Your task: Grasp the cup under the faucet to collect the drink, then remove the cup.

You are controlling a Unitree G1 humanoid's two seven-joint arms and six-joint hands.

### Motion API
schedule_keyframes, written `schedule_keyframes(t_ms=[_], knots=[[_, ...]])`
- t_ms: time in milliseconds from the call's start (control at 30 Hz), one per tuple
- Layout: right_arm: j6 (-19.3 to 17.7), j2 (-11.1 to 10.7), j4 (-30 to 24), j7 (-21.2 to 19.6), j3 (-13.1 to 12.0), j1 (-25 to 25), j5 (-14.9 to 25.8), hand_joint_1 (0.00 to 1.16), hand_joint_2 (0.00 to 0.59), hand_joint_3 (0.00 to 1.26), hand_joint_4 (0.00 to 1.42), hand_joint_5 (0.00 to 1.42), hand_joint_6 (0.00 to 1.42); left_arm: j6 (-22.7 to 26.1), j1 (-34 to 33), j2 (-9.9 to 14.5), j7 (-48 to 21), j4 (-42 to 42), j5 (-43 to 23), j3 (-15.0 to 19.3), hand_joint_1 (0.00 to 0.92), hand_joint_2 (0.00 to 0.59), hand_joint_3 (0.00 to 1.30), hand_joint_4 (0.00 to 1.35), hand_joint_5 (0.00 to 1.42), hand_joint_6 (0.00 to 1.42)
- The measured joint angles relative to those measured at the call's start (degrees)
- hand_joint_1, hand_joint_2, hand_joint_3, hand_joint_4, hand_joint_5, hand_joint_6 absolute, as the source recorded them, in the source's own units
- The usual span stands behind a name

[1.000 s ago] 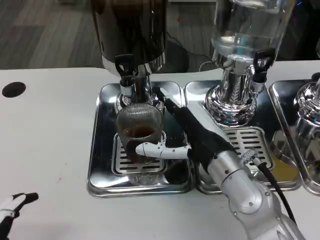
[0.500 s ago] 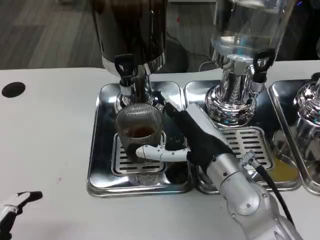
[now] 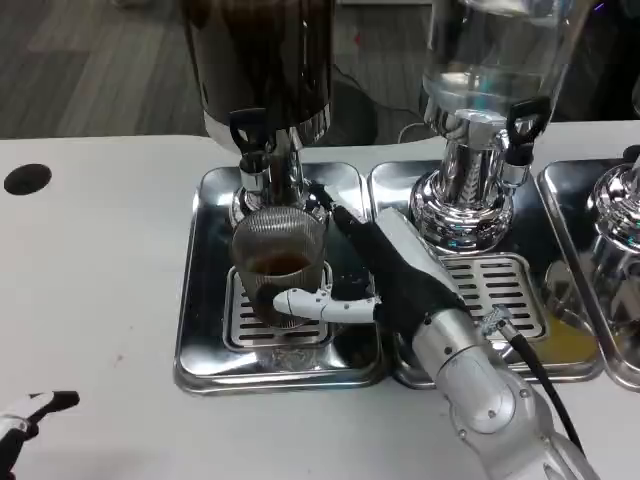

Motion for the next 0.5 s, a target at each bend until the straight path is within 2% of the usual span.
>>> schedule_keyframes(t_ms=[500], knots=[[-2.4,0.6,1.0,0.0,1.0,0.0,0.9,0.63,0.083,0.08,0.09,0.10,0.00,-1.4,0.7,0.0,0.0,0.9,-1.1,0.4,0.000,0.095,0.33,0.27,0.34,0.59]])
